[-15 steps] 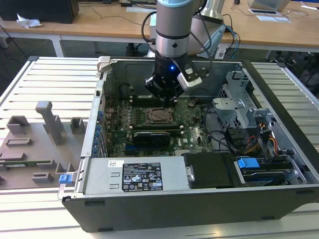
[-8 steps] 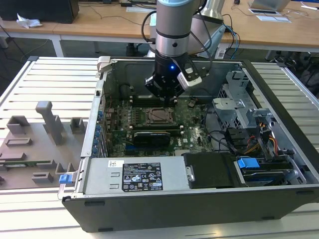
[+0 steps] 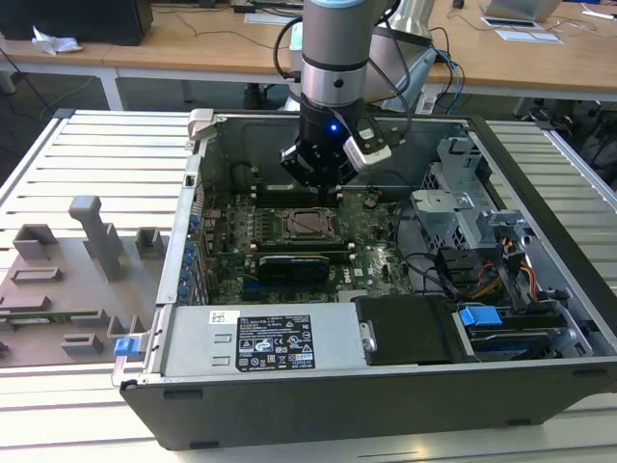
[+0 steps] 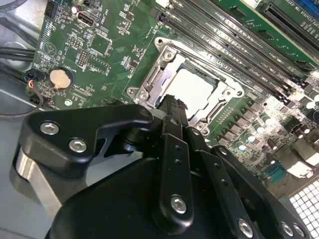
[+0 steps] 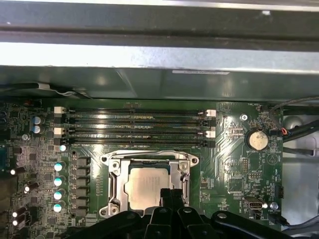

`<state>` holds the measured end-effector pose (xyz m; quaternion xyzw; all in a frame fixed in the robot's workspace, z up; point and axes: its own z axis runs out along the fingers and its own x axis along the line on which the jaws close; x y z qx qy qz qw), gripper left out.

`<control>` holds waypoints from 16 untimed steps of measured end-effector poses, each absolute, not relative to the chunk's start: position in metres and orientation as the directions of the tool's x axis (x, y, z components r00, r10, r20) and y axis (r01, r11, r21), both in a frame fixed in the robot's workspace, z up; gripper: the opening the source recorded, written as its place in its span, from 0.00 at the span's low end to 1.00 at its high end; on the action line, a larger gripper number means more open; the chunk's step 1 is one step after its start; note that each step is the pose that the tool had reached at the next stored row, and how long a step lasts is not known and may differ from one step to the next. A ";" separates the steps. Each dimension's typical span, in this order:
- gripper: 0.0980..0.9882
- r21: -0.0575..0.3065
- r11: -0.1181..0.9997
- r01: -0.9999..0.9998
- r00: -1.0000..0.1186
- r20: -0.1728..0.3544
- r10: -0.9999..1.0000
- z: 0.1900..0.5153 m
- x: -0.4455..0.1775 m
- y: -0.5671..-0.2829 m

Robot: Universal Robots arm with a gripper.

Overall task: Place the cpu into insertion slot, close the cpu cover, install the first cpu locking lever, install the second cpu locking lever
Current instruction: 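Install the first cpu locking lever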

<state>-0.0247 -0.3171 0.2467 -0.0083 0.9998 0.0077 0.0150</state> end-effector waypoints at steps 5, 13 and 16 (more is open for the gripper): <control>0.01 0.015 1.000 -0.017 -0.999 -0.030 -0.016 0.250 -0.025 -0.317; 0.01 0.015 1.000 -0.017 -0.999 -0.030 -0.016 0.267 -0.025 -0.317; 0.01 0.015 1.000 -0.017 -0.999 -0.030 -0.016 0.273 -0.025 -0.317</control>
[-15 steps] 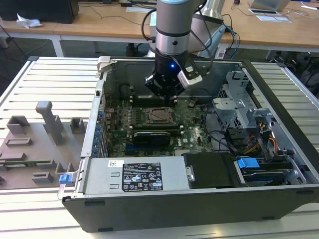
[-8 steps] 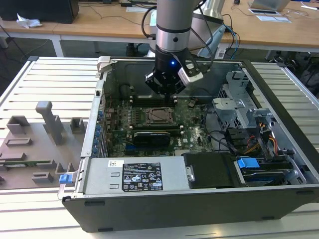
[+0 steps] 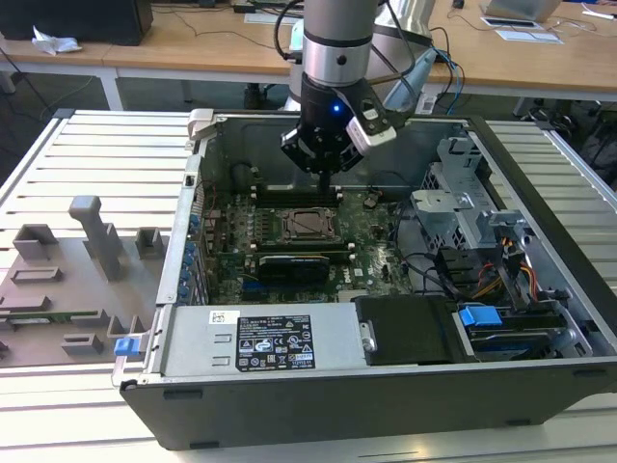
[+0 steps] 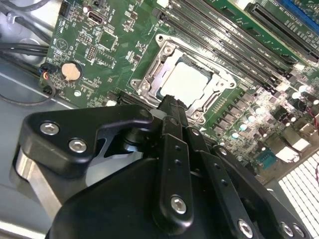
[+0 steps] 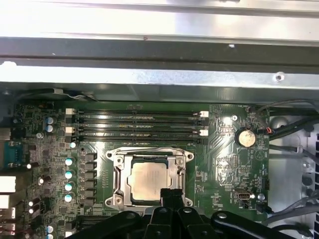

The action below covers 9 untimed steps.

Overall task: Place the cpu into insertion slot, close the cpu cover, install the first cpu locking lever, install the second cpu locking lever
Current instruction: 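Install the first cpu locking lever, then install the second cpu locking lever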

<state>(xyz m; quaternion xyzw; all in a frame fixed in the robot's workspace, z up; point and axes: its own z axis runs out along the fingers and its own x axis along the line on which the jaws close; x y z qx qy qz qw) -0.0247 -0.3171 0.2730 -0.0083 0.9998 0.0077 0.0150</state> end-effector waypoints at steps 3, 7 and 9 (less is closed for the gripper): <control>0.01 0.015 1.000 -0.017 -0.999 -0.030 -0.016 0.274 -0.025 -0.317; 0.01 0.015 1.000 -0.017 -0.999 -0.030 -0.016 0.274 -0.025 -0.317; 0.01 0.015 1.000 -0.017 -0.999 -0.030 -0.016 0.274 -0.025 -0.317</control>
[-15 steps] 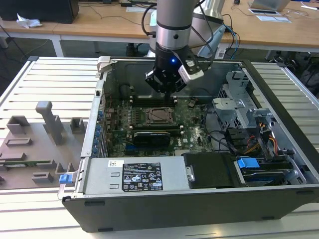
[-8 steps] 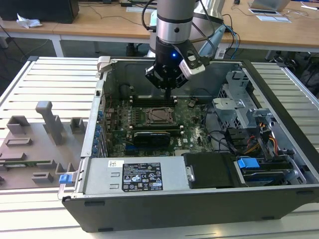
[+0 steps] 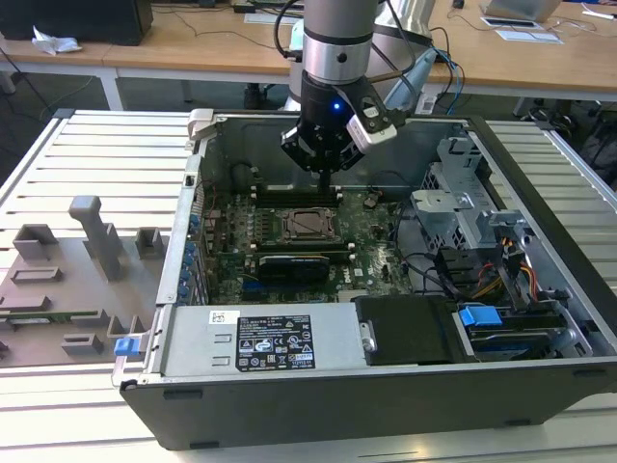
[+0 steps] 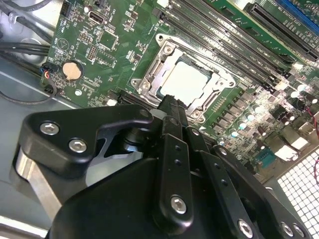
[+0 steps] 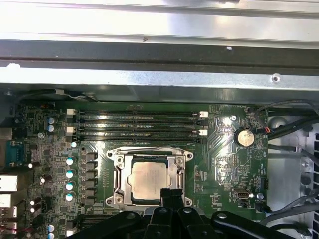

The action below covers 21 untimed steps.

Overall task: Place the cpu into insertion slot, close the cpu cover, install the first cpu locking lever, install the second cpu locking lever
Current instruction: 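Install the second cpu locking lever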

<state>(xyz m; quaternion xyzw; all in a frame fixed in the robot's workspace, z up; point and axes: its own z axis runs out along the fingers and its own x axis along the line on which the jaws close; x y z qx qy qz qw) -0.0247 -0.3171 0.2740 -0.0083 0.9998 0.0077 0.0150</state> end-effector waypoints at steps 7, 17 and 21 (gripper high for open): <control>0.01 0.015 1.000 -0.017 -0.999 -0.030 -0.016 0.274 -0.025 -0.317; 0.01 0.015 1.000 -0.017 -0.999 -0.030 -0.016 0.274 -0.025 -0.341; 0.01 0.015 1.000 -0.017 -0.999 -0.030 -0.016 0.274 -0.025 -0.345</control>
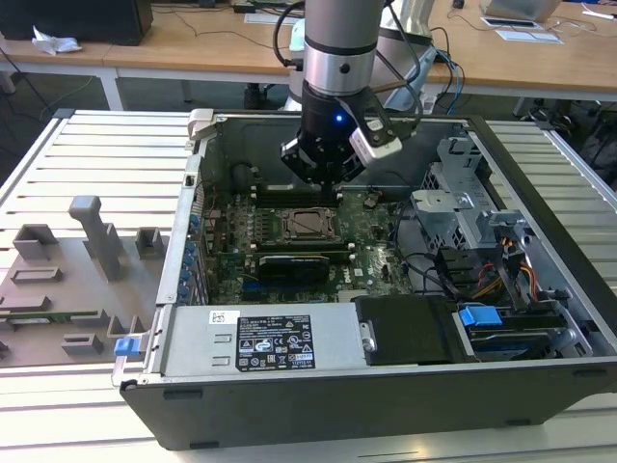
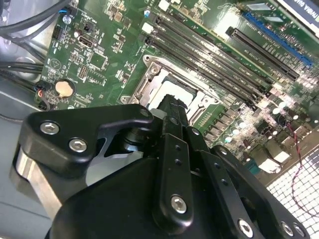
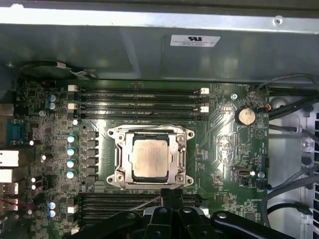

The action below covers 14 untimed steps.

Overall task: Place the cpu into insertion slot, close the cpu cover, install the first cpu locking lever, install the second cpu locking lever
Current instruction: 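Install the second cpu locking lever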

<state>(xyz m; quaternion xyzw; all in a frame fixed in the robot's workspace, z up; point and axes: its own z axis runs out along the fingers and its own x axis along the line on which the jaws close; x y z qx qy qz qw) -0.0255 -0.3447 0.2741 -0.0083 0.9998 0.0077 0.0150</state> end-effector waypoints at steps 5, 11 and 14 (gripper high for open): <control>0.01 0.015 1.000 -0.017 -0.999 -0.030 -0.016 0.274 -0.026 -0.350; 0.01 0.015 1.000 -0.017 -0.999 -0.030 -0.016 0.274 -0.026 -0.357; 0.01 0.015 1.000 -0.017 -0.999 -0.030 -0.016 0.274 -0.026 -0.359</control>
